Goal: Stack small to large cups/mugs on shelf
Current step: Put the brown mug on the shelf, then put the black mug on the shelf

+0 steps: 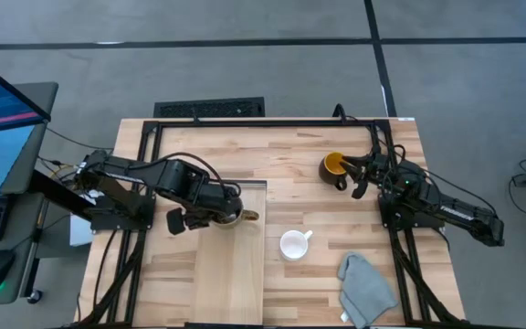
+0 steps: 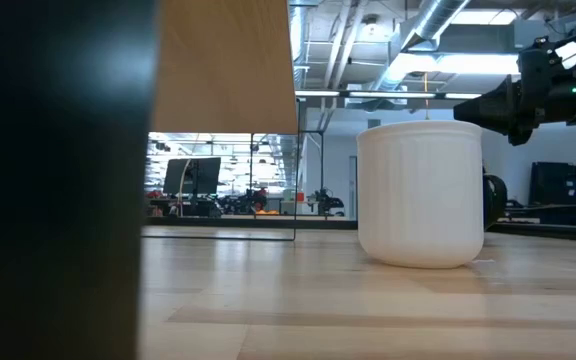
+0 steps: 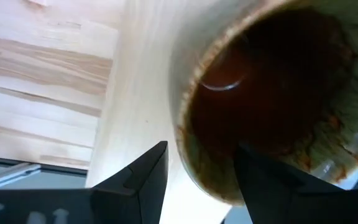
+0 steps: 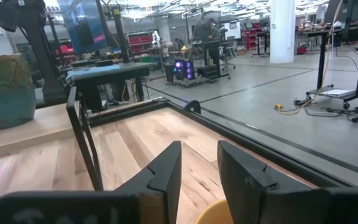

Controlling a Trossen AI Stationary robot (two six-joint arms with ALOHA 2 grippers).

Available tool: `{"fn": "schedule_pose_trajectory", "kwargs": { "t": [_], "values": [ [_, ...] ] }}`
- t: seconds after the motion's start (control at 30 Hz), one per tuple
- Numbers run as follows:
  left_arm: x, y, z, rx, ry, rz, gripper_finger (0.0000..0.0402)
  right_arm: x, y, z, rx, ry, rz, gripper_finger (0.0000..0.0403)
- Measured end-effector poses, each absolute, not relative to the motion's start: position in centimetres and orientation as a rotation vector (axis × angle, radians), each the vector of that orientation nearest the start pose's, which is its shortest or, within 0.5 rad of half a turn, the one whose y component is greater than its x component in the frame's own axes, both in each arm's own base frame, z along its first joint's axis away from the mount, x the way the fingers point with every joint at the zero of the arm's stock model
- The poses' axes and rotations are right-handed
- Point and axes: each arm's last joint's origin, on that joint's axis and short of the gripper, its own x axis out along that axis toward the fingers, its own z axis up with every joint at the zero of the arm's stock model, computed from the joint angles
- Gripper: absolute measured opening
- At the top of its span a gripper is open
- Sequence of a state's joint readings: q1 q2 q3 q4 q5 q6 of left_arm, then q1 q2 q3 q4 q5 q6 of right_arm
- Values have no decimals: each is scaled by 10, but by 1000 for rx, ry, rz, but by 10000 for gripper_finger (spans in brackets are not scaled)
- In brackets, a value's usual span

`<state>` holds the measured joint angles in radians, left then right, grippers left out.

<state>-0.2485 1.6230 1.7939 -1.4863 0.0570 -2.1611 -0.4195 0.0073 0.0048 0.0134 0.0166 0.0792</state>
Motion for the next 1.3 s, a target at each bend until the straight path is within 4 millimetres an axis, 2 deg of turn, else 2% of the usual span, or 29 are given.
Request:
{"fn": "schedule_pose_trajectory", "kwargs": {
  "t": [0.47, 0.93, 1.3],
  "values": [
    [276, -71, 375, -1596, 1001, 1212, 169, 89, -40, 166, 76, -28, -434, 127],
    [271, -68, 393, -1577, 940, 1183, 169, 89, -40, 166, 76, -28, -433, 127],
    [262, -62, 417, -1468, 836, 1047, 169, 89, -40, 166, 76, -27, -433, 127]
  ]
}}
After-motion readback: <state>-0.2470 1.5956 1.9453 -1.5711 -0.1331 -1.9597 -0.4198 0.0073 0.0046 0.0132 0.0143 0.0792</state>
